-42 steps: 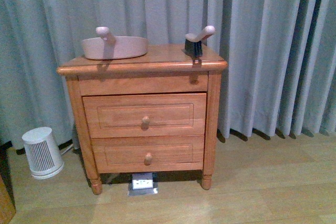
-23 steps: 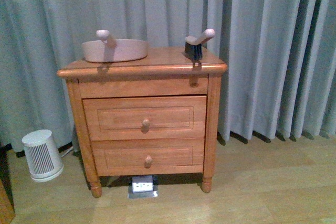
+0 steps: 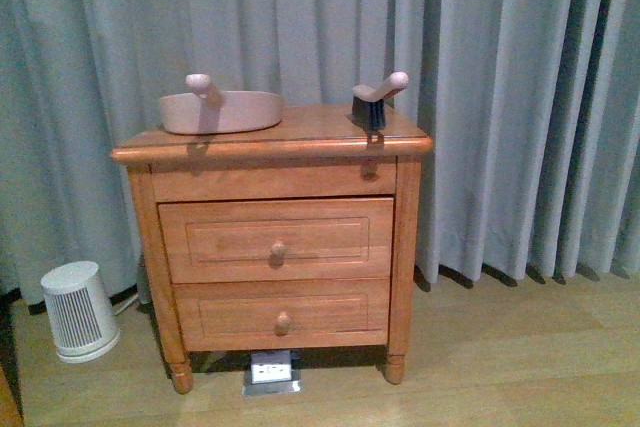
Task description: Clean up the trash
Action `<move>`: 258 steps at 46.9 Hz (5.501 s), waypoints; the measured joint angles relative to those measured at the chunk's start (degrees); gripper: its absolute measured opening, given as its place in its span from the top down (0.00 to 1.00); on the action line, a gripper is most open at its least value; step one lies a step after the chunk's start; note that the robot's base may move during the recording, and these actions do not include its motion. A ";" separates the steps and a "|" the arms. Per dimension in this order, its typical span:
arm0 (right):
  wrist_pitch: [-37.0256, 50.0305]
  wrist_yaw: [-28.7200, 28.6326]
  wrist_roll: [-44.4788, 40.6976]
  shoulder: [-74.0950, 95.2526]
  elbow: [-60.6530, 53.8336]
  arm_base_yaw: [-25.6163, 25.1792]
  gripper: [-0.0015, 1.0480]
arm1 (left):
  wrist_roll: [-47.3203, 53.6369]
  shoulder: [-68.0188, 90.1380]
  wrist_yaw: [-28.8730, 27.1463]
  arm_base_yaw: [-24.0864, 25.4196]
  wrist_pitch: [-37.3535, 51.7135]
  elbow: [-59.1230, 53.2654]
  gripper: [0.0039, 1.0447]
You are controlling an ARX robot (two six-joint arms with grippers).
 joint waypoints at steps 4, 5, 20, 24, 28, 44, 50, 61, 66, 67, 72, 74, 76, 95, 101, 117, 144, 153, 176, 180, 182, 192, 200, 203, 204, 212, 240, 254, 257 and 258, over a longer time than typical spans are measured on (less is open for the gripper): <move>0.00 0.00 0.00 0.00 0.00 0.00 0.07 | 0.00 0.00 0.00 0.00 0.00 0.02 0.07; 0.00 0.00 0.00 0.00 0.00 0.00 0.07 | 0.00 0.02 0.00 0.00 0.00 0.02 0.07; 0.00 0.02 0.00 -0.02 0.00 0.00 0.07 | 0.00 0.00 -0.02 0.00 0.00 0.02 0.07; 0.00 0.00 0.00 0.00 0.00 0.00 0.07 | -0.02 0.00 -0.02 0.00 0.00 0.00 0.07; 0.00 -0.02 0.00 0.00 0.00 0.00 0.07 | -0.02 0.00 -0.02 0.00 0.00 0.02 0.07; 0.00 0.00 0.00 0.00 0.00 0.02 0.07 | -0.02 0.00 0.02 0.00 0.00 0.02 0.07; 0.00 0.00 0.00 0.00 0.00 0.00 0.07 | 0.00 0.00 -0.02 0.00 0.00 0.00 0.07; 0.00 0.02 0.00 0.00 0.00 0.00 0.07 | 0.00 -0.02 -0.02 0.00 0.00 0.02 0.07; -0.04 0.00 0.00 -0.02 0.00 0.02 0.07 | -0.02 -0.04 -0.04 0.00 0.00 0.02 0.07; -0.04 0.00 0.00 -0.02 0.00 0.00 0.07 | 0.00 -0.04 0.00 0.00 0.00 0.02 0.07; -0.04 0.02 0.00 -0.02 0.00 0.02 0.07 | 0.00 -0.07 0.00 0.00 0.00 0.00 0.07; -0.07 0.00 0.00 0.00 0.00 0.00 0.07 | 0.00 -0.09 -0.02 0.00 0.00 0.02 0.07; -0.07 0.00 -0.02 -0.02 0.00 0.00 0.07 | 0.00 -0.09 0.00 0.00 0.00 0.02 0.07; -0.07 -0.11 0.00 0.00 0.00 0.00 0.07 | -1.03 10.71 17.73 2.21 2.99 3.19 0.07; -0.09 0.04 0.00 -0.02 0.00 0.00 0.07 | -0.20 29.33 17.66 -5.14 13.14 11.56 0.07; -0.09 0.02 0.00 0.00 0.00 0.00 0.07 | 0.42 73.59 5.31 -24.57 -2.12 49.70 0.07; -0.09 0.00 0.00 0.00 0.00 0.00 0.07 | 1.09 103.06 -10.64 -19.50 -8.31 77.75 0.07; -0.09 0.02 0.00 0.00 0.00 0.00 0.07 | 5.38 104.76 -11.65 -16.63 -6.71 76.54 0.07; -0.09 0.00 0.00 0.00 0.00 0.00 0.07 | 7.56 110.38 -14.75 -14.67 -4.61 74.79 0.07; -0.09 0.02 0.00 0.00 0.00 0.00 0.07 | 7.61 110.71 -15.08 -14.47 -4.61 74.44 0.07; -0.09 0.02 0.00 0.00 0.00 0.00 0.07 | 7.58 110.79 -15.28 -14.38 -4.61 74.36 0.07; -0.09 0.02 0.00 0.00 0.00 0.00 0.07 | 7.78 111.54 -16.55 -14.34 -5.11 74.27 0.28; -0.09 0.02 0.00 0.00 0.00 0.00 0.07 | 7.76 112.02 -16.35 -14.58 -5.81 74.27 0.57; -0.09 0.02 0.00 0.00 0.00 0.00 0.07 | 7.74 112.02 -16.13 -14.69 -5.99 74.27 0.66; -0.09 0.02 0.00 0.00 0.00 0.00 0.07 | 7.65 112.02 -16.22 -14.71 -5.99 74.27 0.69; -0.09 0.02 0.00 0.00 0.00 0.00 0.07 | 7.28 111.99 -15.21 -14.71 -5.95 74.27 0.73; -0.09 0.02 0.00 0.00 0.00 0.00 0.07 | 5.16 81.72 4.94 -12.48 39.54 44.17 0.73; -0.09 0.02 0.00 0.00 0.00 0.00 0.07 | 4.59 60.33 8.31 -4.22 53.79 26.16 0.73; -0.09 0.02 0.00 0.00 0.00 0.00 0.07 | 3.04 55.21 10.19 -1.05 54.80 21.42 0.73; -0.09 0.02 0.00 0.00 0.00 0.00 0.07 | 2.40 53.20 10.86 0.15 54.55 19.78 0.73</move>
